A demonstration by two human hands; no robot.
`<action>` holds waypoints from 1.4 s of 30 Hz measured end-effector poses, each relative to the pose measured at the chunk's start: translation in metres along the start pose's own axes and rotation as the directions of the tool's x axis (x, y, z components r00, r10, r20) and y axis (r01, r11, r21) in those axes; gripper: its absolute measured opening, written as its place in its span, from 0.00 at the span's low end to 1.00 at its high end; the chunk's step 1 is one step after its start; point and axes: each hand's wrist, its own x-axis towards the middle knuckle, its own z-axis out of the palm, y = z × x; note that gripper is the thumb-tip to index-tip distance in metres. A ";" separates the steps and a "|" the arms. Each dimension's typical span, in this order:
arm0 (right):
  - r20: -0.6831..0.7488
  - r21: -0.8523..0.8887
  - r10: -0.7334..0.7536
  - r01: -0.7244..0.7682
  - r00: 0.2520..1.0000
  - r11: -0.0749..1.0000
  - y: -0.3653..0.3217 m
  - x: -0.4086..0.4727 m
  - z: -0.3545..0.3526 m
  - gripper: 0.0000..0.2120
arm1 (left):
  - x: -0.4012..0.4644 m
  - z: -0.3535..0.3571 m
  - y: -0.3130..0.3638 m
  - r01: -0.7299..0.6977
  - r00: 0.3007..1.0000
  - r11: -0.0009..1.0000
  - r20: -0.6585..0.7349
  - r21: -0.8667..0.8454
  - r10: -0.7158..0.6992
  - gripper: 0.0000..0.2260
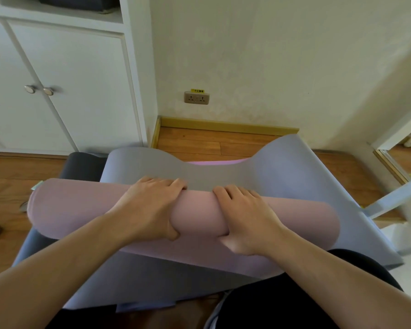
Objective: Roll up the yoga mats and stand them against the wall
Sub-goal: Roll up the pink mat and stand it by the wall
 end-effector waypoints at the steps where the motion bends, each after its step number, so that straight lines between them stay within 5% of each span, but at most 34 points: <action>1: -0.003 0.010 0.000 0.000 1.000 1.000 0.001 0.000 -0.002 0.34 | -0.002 0.000 0.001 -0.004 1.000 1.000 -0.008 0.010 0.004 0.35; 7: -0.015 0.095 0.029 -0.028 0.999 0.995 0.004 0.001 -0.008 0.35 | 0.002 0.014 0.006 0.022 0.997 0.989 -0.074 0.146 -0.011 0.41; 12: 0.053 0.025 0.034 -0.036 0.998 0.999 0.000 0.002 -0.007 0.51 | 0.003 0.010 -0.001 0.021 0.996 0.997 -0.086 0.076 -0.014 0.35; 18: -0.021 -0.001 -0.019 0.019 1.000 1.000 -0.001 0.007 -0.017 0.34 | -0.004 -0.010 -0.007 0.014 1.000 0.998 -0.018 -0.054 -0.015 0.36; 21: -0.065 -0.007 -0.040 0.040 0.997 0.999 0.002 0.020 -0.034 0.33 | -0.007 -0.016 -0.012 0.004 0.996 0.997 -0.084 0.083 0.003 0.40; 25: -0.130 -0.002 -0.053 0.053 0.990 0.999 -0.003 0.035 -0.046 0.41 | -0.006 -0.026 -0.025 0.045 0.983 0.984 -0.184 0.172 -0.012 0.37; 30: -0.073 -0.085 -0.028 0.021 0.997 0.996 -0.026 0.043 -0.035 0.56 | -0.013 -0.030 -0.047 0.086 0.985 0.993 -0.157 0.081 -0.073 0.33; 36: -0.047 -0.079 -0.063 0.059 0.997 0.995 -0.032 0.063 -0.027 0.34 | -0.015 -0.023 -0.052 0.128 0.992 0.992 -0.006 -0.018 -0.128 0.35; 42: -0.018 -0.021 -0.014 0.013 1.000 1.000 -0.029 0.059 -0.021 0.32 | -0.008 0.003 -0.035 0.115 0.991 0.980 -0.080 0.165 -0.103 0.34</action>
